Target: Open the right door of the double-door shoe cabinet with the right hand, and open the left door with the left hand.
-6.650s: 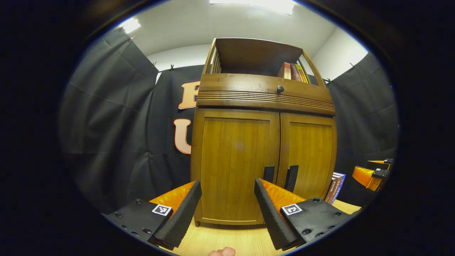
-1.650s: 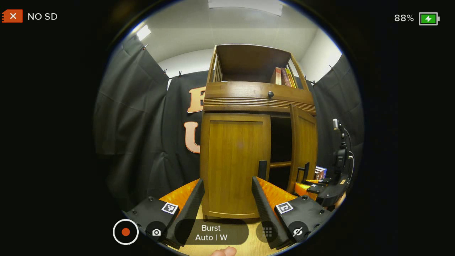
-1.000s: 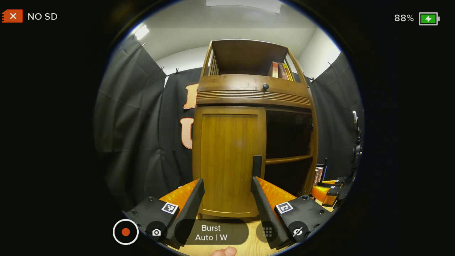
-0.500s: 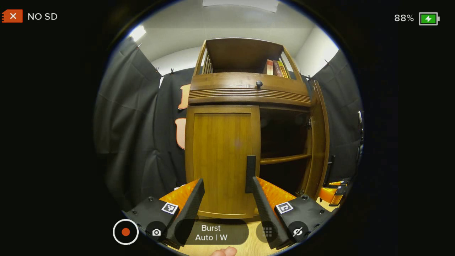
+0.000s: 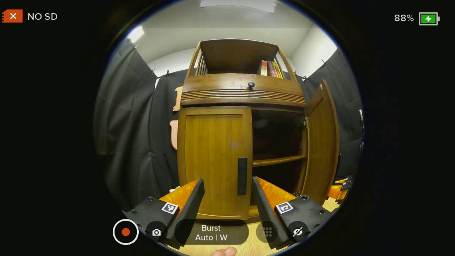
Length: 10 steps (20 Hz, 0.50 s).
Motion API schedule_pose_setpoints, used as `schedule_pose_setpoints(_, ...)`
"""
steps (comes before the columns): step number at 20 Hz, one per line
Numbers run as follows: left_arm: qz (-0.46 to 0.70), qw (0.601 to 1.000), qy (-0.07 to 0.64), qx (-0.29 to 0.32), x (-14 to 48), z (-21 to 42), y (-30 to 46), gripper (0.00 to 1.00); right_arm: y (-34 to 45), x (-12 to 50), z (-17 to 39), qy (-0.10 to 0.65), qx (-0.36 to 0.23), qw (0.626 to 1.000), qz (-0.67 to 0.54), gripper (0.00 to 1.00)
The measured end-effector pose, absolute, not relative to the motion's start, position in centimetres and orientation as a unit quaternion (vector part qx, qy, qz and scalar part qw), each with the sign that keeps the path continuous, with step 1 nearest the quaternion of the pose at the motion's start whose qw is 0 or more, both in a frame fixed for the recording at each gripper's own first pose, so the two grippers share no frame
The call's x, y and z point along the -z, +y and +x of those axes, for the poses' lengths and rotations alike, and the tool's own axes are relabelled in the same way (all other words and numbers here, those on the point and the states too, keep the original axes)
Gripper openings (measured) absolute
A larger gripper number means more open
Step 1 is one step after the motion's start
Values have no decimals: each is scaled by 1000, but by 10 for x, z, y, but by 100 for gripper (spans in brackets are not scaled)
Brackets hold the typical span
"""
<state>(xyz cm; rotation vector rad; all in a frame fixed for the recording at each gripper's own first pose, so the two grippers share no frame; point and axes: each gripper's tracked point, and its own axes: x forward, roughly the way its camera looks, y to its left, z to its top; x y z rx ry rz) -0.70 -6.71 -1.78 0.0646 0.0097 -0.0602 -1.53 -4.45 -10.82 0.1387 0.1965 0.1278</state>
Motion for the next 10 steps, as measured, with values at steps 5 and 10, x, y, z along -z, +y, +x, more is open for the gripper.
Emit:
schedule_pose_setpoints(5, 35, 998, 4, 43, 18, -7, -79, 80, -75, 108, -17, 96, -33, 994, 46, 18)
schedule_pose_setpoints(10, 41, 998, 4, 45, 21, -10, -81, 81, -116, 108, -19, 92, 2, 995, 28, 14)
